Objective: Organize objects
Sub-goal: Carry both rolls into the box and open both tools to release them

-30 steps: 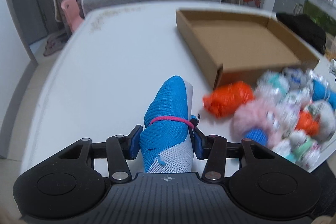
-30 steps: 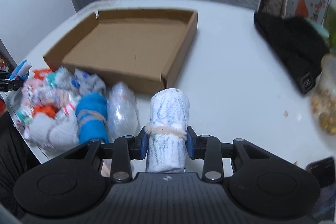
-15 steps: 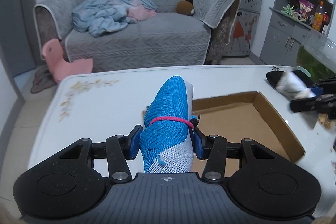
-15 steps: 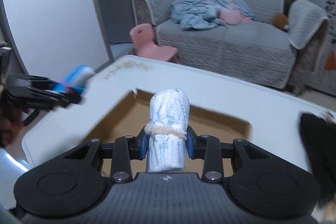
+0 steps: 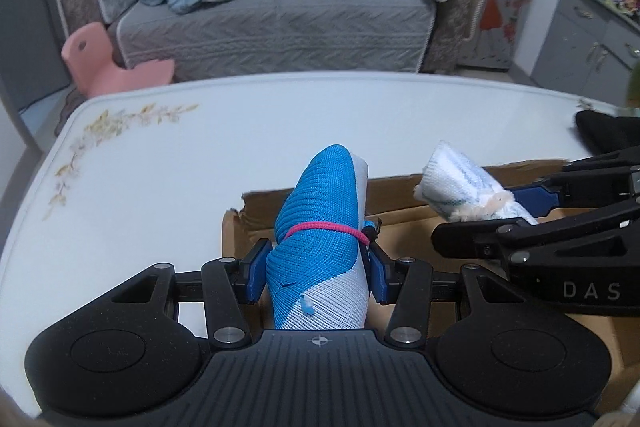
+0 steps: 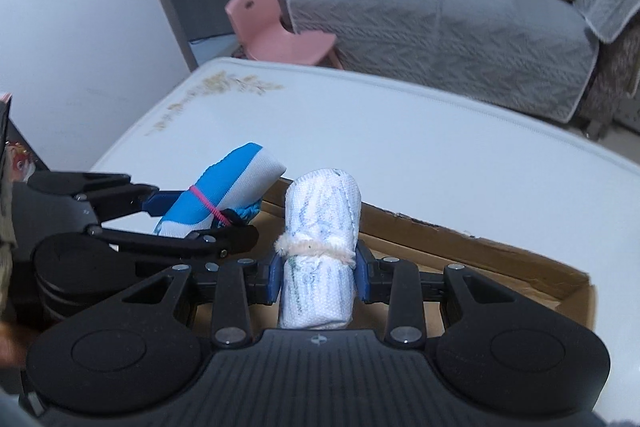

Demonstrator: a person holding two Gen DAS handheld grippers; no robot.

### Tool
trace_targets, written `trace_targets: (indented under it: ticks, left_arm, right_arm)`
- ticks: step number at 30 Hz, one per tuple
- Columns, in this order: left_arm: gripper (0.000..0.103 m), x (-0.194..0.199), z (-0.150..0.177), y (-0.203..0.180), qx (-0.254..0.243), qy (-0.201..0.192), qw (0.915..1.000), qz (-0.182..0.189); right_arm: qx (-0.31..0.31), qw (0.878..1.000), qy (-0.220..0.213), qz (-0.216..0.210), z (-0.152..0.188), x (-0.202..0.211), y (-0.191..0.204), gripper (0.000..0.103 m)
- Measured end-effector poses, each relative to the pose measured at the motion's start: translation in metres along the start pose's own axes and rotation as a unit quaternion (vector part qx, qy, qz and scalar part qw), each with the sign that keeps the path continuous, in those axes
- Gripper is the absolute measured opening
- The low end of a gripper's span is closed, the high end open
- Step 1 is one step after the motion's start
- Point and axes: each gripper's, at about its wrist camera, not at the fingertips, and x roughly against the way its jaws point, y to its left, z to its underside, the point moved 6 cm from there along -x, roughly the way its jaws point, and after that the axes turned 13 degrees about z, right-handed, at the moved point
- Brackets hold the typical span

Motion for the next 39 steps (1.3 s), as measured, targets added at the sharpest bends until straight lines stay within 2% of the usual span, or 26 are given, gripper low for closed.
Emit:
trace_targets:
  ticks: [3,6,8,9,11,13,16,23,34,39]
  left_arm:
    - [0.056,-0.01,0.008,0.003,0.017,0.001,0.9999,0.001]
    - [0.056,-0.015,0.012,-0.004,-0.007,-0.001,0.9998,-0.016]
    - [0.057,-0.017,0.013,-0.009,-0.011,0.001,0.9999,-0.012]
    - [0.06,-0.019,0.014,-0.011,-0.019,0.001,0.9998,-0.01]
    - [0.072,-0.019,0.017,-0.019,-0.041,0.003,0.999,-0.018]
    - [0.088,-0.016,0.017,-0.028,-0.063,-0.009,0.9973,-0.035]
    - [0.094,-0.01,0.016,-0.035,-0.084,-0.01,0.9951,-0.05]
    - [0.099,0.014,0.012,-0.032,-0.084,-0.013,0.9951,-0.051]
    - [0.099,0.018,0.017,-0.014,-0.069,-0.011,0.9963,-0.051]
    - [0.099,0.018,0.015,-0.013,-0.065,-0.012,0.9967,-0.047]
  right_arm:
    - [-0.015,1.0,0.012,0.001,0.002,-0.008,-0.003,0.032]
    - [-0.027,0.999,0.019,0.002,0.005,-0.015,-0.008,0.032]
    - [-0.04,0.999,0.026,-0.009,0.009,-0.014,-0.01,0.032]
    - [-0.044,0.999,0.028,-0.011,0.009,-0.015,-0.009,0.032]
    - [-0.045,0.998,0.029,-0.013,0.009,-0.016,-0.007,0.032]
    - [-0.045,0.998,0.028,-0.014,0.008,-0.015,-0.006,0.032]
    - [-0.048,0.998,0.029,-0.015,0.007,-0.017,-0.005,0.032]
    - [-0.061,0.997,0.037,-0.021,0.003,-0.025,-0.005,0.032]
    - [-0.044,0.997,0.043,-0.036,0.0,-0.031,0.017,0.032]
    - [-0.04,0.998,0.044,-0.03,-0.003,-0.03,0.019,0.037]
